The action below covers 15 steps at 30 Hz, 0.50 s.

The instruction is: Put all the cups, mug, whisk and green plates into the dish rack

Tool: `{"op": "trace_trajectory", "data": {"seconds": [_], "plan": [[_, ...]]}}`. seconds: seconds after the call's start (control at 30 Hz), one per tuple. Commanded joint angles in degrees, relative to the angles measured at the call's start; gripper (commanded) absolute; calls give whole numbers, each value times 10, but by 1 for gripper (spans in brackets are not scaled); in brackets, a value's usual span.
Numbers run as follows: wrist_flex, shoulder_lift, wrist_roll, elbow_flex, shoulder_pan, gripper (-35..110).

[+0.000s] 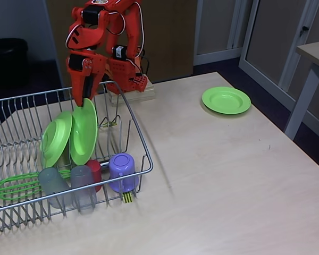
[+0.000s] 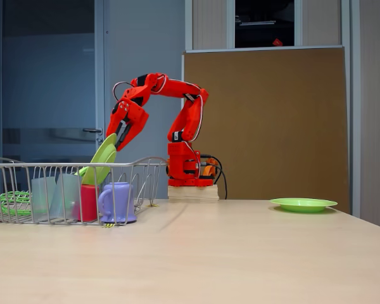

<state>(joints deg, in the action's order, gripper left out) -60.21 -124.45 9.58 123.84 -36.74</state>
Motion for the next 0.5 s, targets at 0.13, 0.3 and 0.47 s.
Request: {"op": "trace_trajectory", "data": {"seconds": [0.13,0.3,0.47], "plan": [[12,-32,-7,25,-19,0],[8,-42,-13,25,-29,0],[4,-53,-23,33,-44,0]]}}
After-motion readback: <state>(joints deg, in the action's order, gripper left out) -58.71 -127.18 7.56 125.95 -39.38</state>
